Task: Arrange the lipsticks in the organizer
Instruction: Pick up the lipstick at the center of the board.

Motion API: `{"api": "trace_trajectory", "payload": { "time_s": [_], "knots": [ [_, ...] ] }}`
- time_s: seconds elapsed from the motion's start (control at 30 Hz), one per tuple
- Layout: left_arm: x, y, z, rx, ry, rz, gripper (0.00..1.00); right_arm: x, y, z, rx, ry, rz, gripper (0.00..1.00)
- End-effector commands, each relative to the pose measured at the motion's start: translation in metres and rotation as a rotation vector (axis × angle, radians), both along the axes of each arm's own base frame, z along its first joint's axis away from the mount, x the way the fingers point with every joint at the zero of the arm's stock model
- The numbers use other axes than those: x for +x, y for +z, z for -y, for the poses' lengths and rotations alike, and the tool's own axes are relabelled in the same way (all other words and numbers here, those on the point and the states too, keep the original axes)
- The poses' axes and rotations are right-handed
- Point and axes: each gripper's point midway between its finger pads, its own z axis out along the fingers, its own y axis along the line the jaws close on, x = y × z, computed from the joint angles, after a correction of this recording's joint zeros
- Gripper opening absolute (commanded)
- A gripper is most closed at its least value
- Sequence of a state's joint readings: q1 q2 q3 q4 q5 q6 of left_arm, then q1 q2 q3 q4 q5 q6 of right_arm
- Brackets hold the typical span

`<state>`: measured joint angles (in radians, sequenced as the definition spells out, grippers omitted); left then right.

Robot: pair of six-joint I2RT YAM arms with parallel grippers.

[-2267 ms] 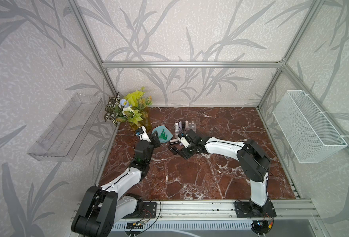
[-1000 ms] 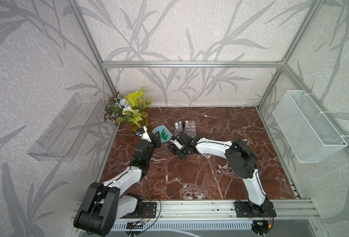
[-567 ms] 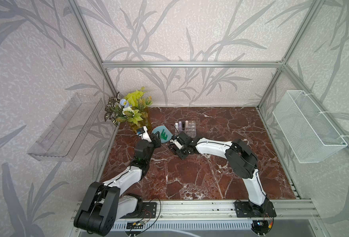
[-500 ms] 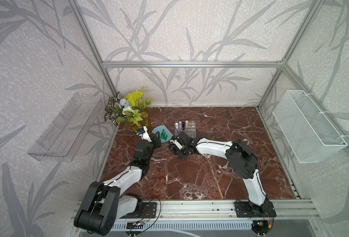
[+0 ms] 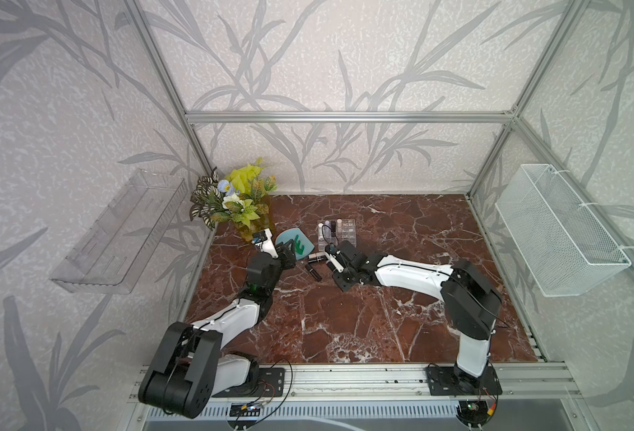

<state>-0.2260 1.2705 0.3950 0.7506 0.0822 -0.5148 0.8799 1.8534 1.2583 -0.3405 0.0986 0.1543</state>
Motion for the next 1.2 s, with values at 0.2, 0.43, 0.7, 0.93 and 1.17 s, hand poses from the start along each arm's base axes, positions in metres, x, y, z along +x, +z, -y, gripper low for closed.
{"api": "trace_trajectory", "payload": {
  "time_s": [0.2, 0.43, 0.7, 0.93, 1.17],
  "knots": [
    [0.004, 0.035, 0.055, -0.078, -0.312, 0.106, 0.74, -0.009, 0.055, 0.031, 0.075, -0.079, 0.115, 0.19],
    [-0.006, 0.055, 0.083, -0.123, -0.490, 0.141, 0.75, -0.017, 0.083, 0.054, 0.130, -0.123, 0.184, 0.19],
    [-0.019, 0.078, 0.106, -0.163, -0.635, 0.167, 0.73, -0.022, 0.108, 0.060, 0.216, -0.128, 0.220, 0.19],
    [-0.026, 0.079, 0.134, -0.161, -0.761, 0.135, 0.72, -0.025, 0.117, 0.054, 0.264, -0.107, 0.217, 0.19],
    [-0.038, 0.075, 0.169, -0.179, -0.927, 0.101, 0.72, -0.026, 0.125, 0.048, 0.308, -0.086, 0.223, 0.19]
  ]
}}
